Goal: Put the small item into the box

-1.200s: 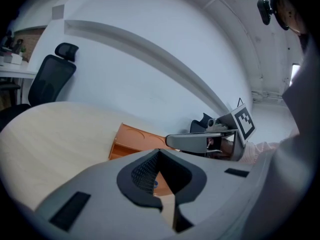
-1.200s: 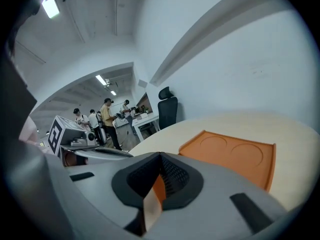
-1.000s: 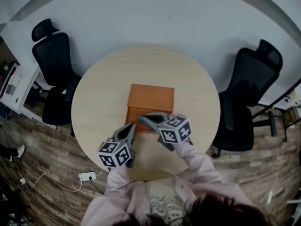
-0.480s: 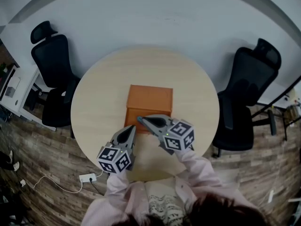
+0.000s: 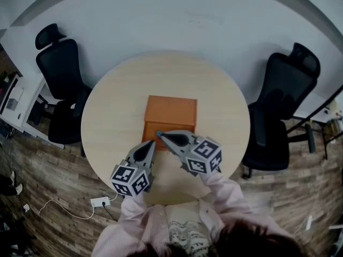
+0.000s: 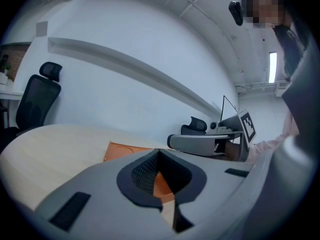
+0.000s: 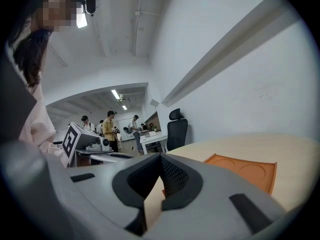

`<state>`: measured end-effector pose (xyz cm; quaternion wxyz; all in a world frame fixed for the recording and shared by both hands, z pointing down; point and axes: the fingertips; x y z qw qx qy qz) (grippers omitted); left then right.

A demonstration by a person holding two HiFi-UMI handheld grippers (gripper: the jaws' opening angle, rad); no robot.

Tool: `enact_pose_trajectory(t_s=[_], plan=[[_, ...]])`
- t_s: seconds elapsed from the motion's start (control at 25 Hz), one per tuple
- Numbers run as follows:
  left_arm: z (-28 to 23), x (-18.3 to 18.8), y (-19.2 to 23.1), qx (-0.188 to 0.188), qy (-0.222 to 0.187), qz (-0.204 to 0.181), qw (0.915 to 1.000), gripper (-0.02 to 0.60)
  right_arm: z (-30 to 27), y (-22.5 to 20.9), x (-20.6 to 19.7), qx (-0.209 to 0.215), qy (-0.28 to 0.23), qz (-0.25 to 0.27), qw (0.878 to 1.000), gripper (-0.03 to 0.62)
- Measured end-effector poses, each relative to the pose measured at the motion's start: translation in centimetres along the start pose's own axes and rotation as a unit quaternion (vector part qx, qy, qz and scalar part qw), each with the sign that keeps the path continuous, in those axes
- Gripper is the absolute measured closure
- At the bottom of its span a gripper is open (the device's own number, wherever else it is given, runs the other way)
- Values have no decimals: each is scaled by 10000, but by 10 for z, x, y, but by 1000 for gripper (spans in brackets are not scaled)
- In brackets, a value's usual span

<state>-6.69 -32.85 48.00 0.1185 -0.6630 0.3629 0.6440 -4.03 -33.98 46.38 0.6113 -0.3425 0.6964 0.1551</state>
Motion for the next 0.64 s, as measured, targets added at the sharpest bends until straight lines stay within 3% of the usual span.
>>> enact_pose_trajectory(t_s=[0.64], plan=[[-1,4,-2,-42,-39,-134,9999,568,4,0,4,76,-98,23,9999,599]])
Point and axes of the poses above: the fingertips, and each gripper's own axes: z backward along the fingers, y to its left, x out of its top, and after that the axes turned 8 degrees about -x, right-handed
